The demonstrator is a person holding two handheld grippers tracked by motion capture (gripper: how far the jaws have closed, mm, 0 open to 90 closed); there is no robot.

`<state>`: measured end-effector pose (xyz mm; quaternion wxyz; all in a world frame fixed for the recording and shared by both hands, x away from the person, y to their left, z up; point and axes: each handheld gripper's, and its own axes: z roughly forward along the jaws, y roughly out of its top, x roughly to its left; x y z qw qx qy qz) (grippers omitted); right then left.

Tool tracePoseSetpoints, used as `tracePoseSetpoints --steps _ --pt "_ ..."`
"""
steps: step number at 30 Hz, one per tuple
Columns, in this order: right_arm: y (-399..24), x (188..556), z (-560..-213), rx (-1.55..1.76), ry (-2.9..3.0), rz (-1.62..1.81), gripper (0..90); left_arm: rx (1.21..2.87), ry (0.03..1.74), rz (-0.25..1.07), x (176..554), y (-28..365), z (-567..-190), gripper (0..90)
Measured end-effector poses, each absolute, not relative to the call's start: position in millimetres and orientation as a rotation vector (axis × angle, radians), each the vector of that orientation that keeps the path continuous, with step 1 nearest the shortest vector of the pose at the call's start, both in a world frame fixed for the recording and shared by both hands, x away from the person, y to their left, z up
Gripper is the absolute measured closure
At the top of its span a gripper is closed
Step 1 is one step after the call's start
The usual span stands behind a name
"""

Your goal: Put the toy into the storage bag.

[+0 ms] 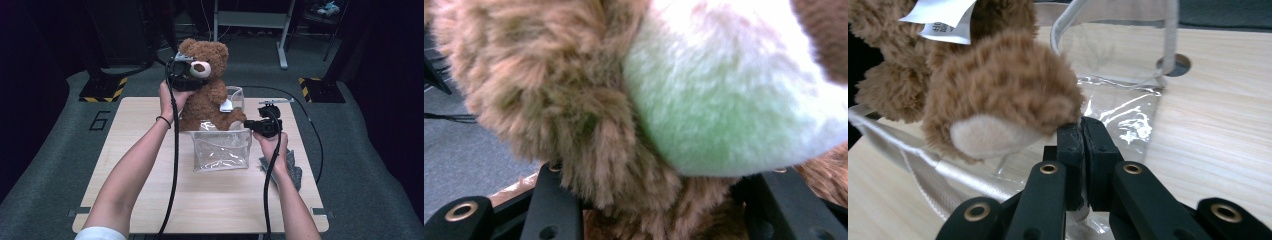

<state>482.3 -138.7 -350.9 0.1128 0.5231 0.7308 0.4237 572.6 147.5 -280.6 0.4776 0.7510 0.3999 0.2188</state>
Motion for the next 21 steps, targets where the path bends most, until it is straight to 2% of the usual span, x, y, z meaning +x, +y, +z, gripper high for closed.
tracePoseSetpoints --steps 12,21 --pt "-134 482 -353 1.511 2.126 1.281 87.1 1.880 0.999 0.479 574 115 -302 49.8" --pt "-135 480 -354 1.491 2.118 1.299 86.8 1.920 1.035 0.439 577 114 -316 42.3"
